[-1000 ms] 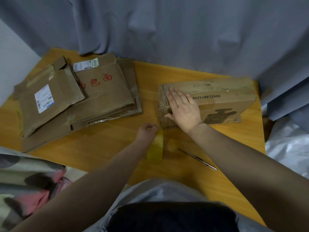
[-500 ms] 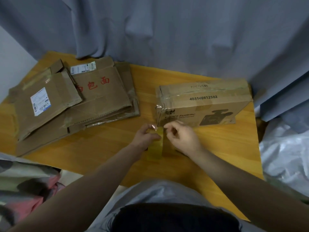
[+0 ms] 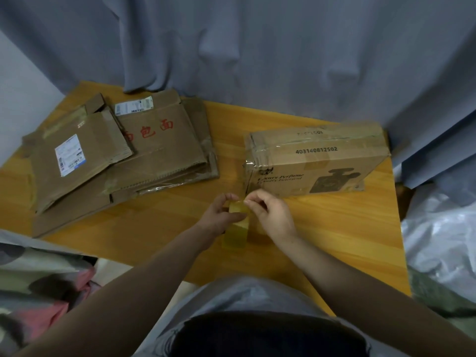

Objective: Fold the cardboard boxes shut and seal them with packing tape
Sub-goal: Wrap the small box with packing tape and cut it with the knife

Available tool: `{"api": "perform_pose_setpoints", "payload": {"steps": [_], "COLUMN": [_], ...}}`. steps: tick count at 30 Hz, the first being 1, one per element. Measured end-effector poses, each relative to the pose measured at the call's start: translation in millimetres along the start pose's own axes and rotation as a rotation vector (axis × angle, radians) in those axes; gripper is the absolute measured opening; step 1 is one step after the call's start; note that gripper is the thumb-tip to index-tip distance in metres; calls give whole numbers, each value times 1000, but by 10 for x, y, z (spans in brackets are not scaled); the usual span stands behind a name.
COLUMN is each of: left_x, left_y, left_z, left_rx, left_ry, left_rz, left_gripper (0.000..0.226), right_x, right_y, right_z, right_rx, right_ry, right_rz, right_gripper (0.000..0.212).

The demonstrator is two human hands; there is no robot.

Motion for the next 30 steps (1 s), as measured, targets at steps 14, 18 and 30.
{"api": "perform_pose_setpoints", "payload": {"steps": [14, 18, 30], "left_x": [50, 90, 58], "left_y": [36, 41, 14], "left_z": [91, 107, 104], "left_rx": [-107, -107, -76], "left_ry": [71, 84, 57], "left_rz": [-1, 1, 32], "left_gripper": [20, 20, 15], "right_x": [-48, 29, 21], "right_y": [26, 21, -22], "right_z": [-60, -94, -82], "right_rx": [81, 167, 107], "right_ry": [-187, -77, 60], "right_rz": [-84, 27, -9], "right_gripper": [70, 41, 31]}}
Point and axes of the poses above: each hand's wrist, its own y-axis away from the middle knuckle, its own z-axis out of the back of the hand, x = y × z, the point moved 9 cm from there along -y, towards the middle knuckle, and after that the axes turned 8 degrees about x, right-handed, at the moved point
